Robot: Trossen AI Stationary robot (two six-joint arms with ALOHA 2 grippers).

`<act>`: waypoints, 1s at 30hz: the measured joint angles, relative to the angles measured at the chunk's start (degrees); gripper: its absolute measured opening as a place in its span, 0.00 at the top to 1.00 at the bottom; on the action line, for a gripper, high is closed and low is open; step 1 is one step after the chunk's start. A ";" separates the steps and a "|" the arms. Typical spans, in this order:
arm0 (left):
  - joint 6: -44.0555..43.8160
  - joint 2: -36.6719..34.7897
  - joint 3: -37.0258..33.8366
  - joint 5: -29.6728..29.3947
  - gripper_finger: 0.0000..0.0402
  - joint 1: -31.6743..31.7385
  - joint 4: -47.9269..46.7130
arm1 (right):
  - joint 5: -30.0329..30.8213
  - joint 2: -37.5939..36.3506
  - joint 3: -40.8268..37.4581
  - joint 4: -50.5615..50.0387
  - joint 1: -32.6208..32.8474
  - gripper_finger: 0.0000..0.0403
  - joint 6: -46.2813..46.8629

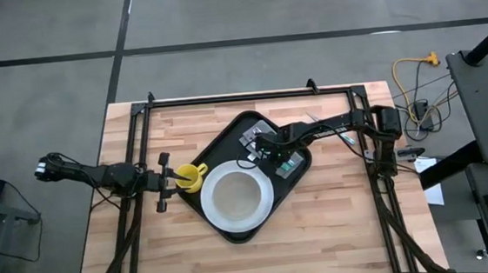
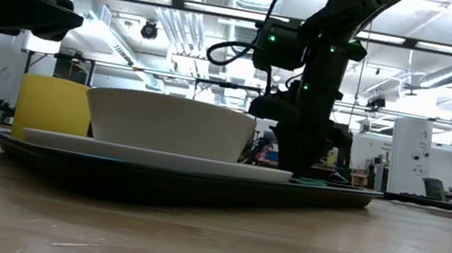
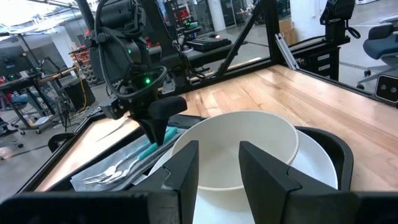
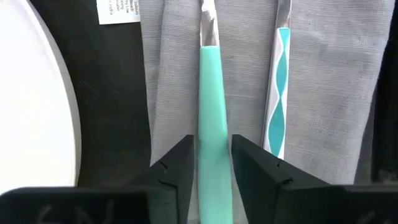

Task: Set up tray
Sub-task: Put the green spoon to the left of the white fork on top of the gray napkin on the black serving tray, then put the table knife to the right of the white fork on top of the gray napkin on the black serving tray

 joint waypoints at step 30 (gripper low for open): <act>-0.01 -0.02 -0.01 -0.01 0.75 0.00 0.01 | 0.42 -0.46 7.44 -11.54 -0.36 0.73 -16.57</act>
